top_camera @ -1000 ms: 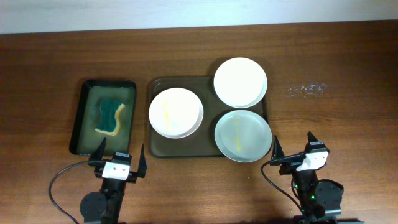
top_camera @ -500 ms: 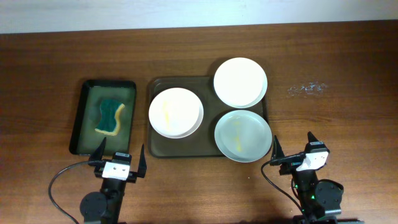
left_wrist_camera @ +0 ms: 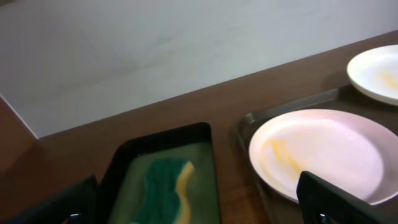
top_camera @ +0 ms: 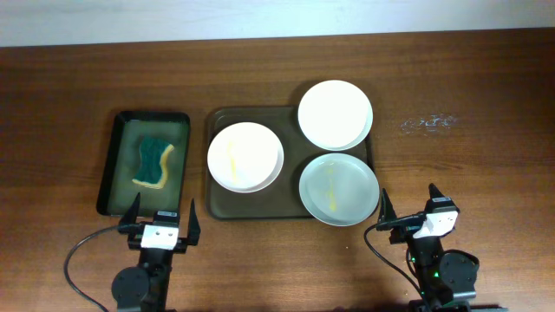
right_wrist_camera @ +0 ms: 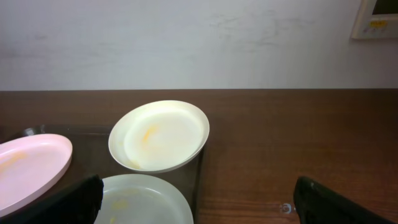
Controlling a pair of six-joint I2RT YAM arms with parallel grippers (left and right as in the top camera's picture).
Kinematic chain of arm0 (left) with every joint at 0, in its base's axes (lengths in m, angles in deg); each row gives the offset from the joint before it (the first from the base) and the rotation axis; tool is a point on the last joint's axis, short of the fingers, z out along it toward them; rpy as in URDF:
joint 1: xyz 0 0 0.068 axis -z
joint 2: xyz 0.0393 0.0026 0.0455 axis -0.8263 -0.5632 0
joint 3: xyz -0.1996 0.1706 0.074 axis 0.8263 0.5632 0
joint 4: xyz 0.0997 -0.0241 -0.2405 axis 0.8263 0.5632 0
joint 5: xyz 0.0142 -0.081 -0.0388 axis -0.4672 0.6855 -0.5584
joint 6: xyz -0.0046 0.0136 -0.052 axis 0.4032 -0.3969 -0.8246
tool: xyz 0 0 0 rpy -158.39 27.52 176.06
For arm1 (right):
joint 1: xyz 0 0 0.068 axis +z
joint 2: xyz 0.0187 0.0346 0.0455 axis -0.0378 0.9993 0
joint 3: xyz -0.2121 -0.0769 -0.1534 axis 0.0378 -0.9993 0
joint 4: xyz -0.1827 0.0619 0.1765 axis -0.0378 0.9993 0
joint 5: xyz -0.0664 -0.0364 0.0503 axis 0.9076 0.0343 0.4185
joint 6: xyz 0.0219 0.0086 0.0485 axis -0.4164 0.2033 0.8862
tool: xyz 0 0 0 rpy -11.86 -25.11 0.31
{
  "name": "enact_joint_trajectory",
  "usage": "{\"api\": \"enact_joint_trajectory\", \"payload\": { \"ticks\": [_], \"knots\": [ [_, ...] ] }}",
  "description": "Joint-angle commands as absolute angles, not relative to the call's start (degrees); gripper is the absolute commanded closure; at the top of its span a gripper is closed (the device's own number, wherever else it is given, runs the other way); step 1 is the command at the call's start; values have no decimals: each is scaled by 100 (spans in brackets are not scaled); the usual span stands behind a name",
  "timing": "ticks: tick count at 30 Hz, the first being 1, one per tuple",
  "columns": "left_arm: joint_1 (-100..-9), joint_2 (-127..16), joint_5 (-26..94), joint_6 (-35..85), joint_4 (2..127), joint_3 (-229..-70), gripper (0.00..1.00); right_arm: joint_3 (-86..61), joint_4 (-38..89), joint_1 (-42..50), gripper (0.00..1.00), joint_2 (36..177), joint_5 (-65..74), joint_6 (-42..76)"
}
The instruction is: Clean dirty plates on tray and stack at the side
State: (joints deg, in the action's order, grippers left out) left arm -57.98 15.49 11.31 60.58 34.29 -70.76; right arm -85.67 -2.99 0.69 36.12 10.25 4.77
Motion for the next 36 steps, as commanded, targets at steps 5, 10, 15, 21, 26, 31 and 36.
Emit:
{"api": "enact_joint_trajectory", "payload": {
  "ticks": [5, 10, 15, 21, 26, 31, 36],
  "knots": [
    [-5774, 1588, 971, 6176, 3455, -7045, 1, -8598, -275, 121, 2, 3575, 1032, 514],
    [-5774, 1588, 1159, 6040, 3436, -7045, 1, -8598, -278, 121, 2, 3575, 1032, 514],
    [-5774, 1381, 1234, 6040, 3409, -7045, 1, -8596, -297, 121, 2, 3575, 828, 516],
    [-5774, 500, 1496, 5892, 3361, -7644, 1, -8003, -96, 121, 2, 3708, 667, 516],
    [-5774, -934, 1902, 5892, 3374, -8728, 1, -6849, 623, 121, 2, 4510, 665, 516],
    [-5774, -3113, 2348, 5894, 4393, -10741, 1, -5330, 1423, 121, 2, 6095, 529, 514],
    [-5774, -5292, 2650, 5896, 6649, -13521, 1, -3540, 2651, 121, 2, 8036, -92, 516]
  ]
}}
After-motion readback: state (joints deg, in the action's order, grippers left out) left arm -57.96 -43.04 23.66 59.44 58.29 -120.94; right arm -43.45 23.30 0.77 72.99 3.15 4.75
